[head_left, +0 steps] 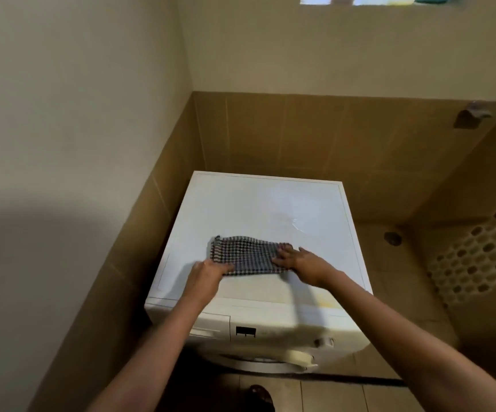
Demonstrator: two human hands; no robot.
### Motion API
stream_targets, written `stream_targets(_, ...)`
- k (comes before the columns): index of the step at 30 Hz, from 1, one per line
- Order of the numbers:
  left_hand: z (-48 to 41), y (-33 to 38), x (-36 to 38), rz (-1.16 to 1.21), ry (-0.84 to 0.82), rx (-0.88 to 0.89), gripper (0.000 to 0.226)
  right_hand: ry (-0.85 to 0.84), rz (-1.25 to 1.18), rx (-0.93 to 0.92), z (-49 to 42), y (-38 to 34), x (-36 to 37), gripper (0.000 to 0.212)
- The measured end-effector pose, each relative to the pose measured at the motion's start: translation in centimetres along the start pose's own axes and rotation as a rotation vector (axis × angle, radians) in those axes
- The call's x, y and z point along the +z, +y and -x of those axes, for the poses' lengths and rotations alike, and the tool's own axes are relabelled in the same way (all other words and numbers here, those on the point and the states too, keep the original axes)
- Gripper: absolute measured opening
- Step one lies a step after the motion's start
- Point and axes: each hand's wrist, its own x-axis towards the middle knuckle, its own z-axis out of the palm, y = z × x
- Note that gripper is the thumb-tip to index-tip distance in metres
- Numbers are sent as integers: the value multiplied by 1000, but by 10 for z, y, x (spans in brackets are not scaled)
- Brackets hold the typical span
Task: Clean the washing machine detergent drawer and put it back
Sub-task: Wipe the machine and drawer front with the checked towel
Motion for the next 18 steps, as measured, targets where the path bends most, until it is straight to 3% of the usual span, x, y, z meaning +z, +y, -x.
stream_targets(2,3,-9,22,-55,-176,55,32,-181,107,-85,-7,8,17,48)
stream_targets(4,1,-17,34,-45,-212,49,47,-216,2,-133,-10,17,21,42)
stream_targets(7,-12,-30,35,21,-90,29,50,7,-215,-95,-19,25,15,33)
stream_targets(9,-25,-37,33,64,-7,10,45,217,-287,-8,-31,19,14,39)
stream_targets(11,-36,-41,31,113,79,-46,38,311,-324,32,-46,0,18,49)
stream_targets(15,-44,-52,35,122,194,-198,28,182,-216,-84,-81,-51,42,68)
stream_targets(18,-38,-68,39,139,205,-287,32,92,-58,-218,-99,-66,62,69)
